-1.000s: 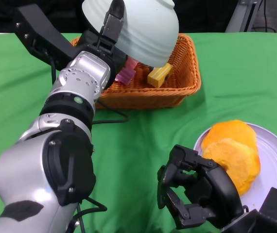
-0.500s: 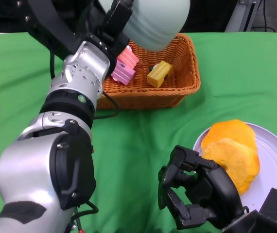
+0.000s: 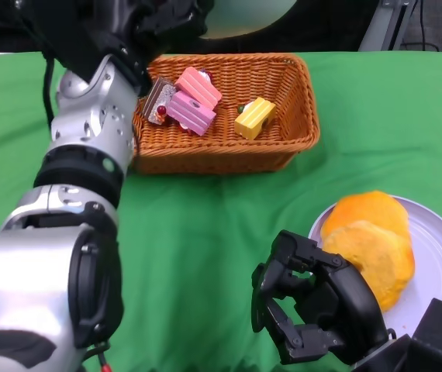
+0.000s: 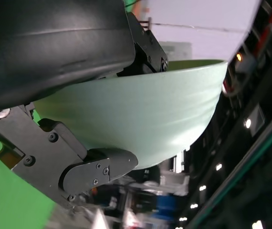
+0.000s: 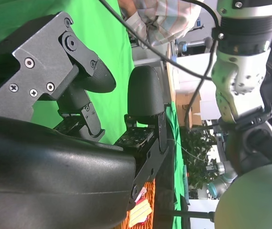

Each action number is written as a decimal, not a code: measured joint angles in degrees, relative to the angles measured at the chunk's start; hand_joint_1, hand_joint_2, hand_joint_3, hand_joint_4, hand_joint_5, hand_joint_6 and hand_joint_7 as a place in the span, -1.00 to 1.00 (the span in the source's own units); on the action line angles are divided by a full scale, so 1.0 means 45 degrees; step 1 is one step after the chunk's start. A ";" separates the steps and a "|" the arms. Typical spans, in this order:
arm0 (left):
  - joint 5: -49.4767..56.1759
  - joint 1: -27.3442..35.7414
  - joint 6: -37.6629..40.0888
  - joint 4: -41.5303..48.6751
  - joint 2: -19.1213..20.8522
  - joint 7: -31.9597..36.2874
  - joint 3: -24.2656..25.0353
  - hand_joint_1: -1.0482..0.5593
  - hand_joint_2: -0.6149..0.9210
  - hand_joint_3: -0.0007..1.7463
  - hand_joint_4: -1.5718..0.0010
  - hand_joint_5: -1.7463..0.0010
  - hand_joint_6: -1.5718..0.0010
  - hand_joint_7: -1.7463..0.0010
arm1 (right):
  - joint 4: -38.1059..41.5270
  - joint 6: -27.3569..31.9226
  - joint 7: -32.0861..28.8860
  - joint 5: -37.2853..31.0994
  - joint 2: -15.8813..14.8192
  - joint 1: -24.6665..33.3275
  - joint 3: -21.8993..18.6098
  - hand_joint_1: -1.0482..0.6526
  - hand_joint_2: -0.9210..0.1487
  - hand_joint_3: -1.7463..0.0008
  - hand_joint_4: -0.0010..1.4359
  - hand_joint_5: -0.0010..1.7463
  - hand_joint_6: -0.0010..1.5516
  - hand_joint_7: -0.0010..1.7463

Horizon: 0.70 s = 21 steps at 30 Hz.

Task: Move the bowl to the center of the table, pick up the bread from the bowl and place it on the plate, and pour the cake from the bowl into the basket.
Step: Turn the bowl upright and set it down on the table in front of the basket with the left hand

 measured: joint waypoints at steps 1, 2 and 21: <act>0.0318 0.0126 -0.0543 -0.0019 0.0127 -0.0074 -0.0220 -0.03 0.45 0.27 0.01 -1.00 0.19 -0.90 | 0.0000 0.0000 -0.0051 -0.0002 0.0003 0.0001 -0.0008 0.17 -0.06 -0.53 0.08 1.00 -0.15 0.77; 0.0548 0.0227 -0.1011 -0.0019 0.0244 -0.0136 -0.0378 -0.03 0.46 0.26 0.02 -1.00 0.19 -0.89 | 0.0000 0.0000 -0.0083 -0.0002 0.0003 0.0000 -0.0022 0.17 -0.06 -0.53 0.08 1.00 -0.15 0.77; 0.5814 0.2622 -0.9494 -0.0089 0.2901 0.2972 -0.3142 0.12 0.70 0.10 -0.01 -1.00 0.14 -0.78 | 0.0043 -0.0026 -0.0063 0.0245 0.0000 -0.0262 -0.0459 0.17 -0.07 -0.54 0.13 1.00 -0.12 0.75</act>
